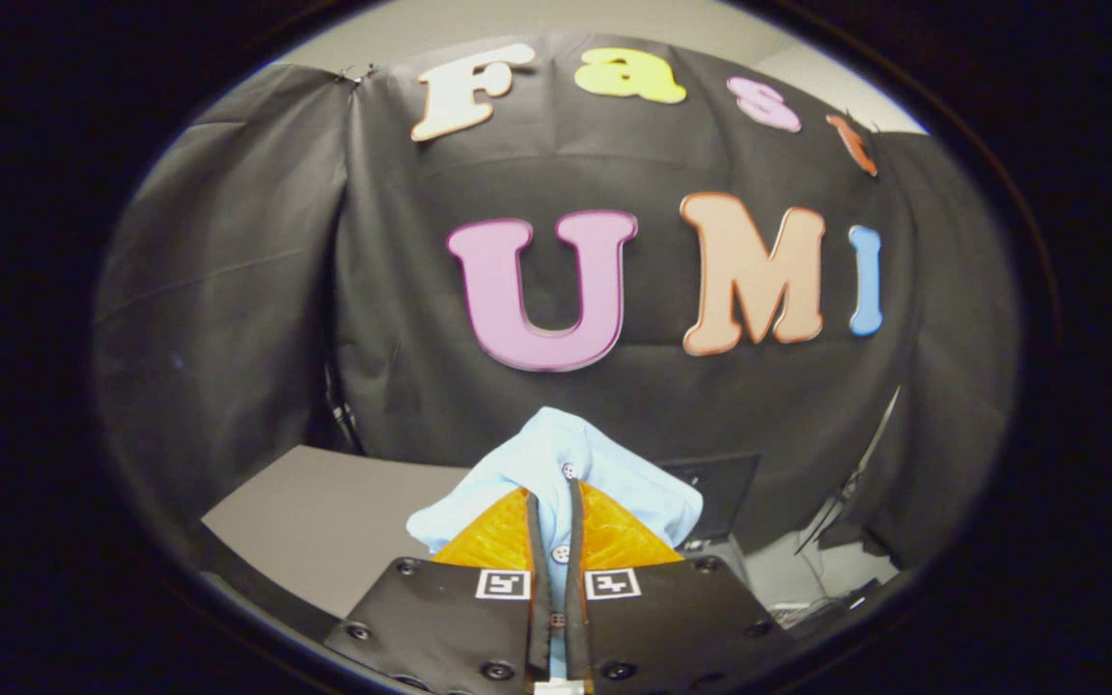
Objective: Put the clothes into the washing machine and then close the washing machine lid.
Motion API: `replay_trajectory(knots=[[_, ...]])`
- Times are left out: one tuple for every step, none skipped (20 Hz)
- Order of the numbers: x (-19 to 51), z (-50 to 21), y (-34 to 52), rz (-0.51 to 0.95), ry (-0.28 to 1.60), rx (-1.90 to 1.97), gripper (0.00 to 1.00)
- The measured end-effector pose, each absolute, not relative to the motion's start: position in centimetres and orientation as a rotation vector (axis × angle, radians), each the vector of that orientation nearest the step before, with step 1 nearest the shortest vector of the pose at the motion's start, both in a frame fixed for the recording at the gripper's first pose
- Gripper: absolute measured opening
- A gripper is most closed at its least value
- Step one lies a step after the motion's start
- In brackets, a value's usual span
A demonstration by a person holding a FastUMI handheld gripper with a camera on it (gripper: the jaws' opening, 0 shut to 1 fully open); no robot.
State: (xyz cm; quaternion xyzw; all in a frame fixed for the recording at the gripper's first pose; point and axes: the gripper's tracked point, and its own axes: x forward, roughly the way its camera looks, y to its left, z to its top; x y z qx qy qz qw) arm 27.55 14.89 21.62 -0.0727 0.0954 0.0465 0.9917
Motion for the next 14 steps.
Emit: replay_trajectory(knots=[[27.6, 22.5, 14.5, 0.078, 0.144, -0.165, 0.06], [27.5, 23.3, 14.1, 0.060, 0.099, -0.178, 0.06], [27.4, 24.2, 13.8, 0.045, 0.043, -0.194, 0.06], [27.3, 24.8, 13.7, 0.034, 0.000, -0.218, 0.06], [27.3, 25.1, 13.6, 0.024, -0.038, -0.245, 0.06], [27.4, 24.9, 13.5, 0.018, -0.059, -0.268, 0.06], [27.6, 24.5, 13.3, 0.011, -0.065, -0.283, 0.06], [27.9, 23.7, 13.1, 0.006, -0.058, -0.286, 0.06], [28.2, 23.0, 12.7, -0.004, -0.054, -0.284, 0.06], [28.4, 22.6, 12.2, -0.021, -0.064, -0.279, 0.06], [28.6, 22.2, 11.7, -0.037, -0.079, -0.267, 0.06], [29.0, 21.4, 11.2, -0.044, -0.084, -0.250, 0.06], [29.5, 20.2, 10.8, -0.046, -0.074, -0.240, 0.06], [30.1, 18.9, 10.1, -0.055, -0.058, -0.241, 0.06]])
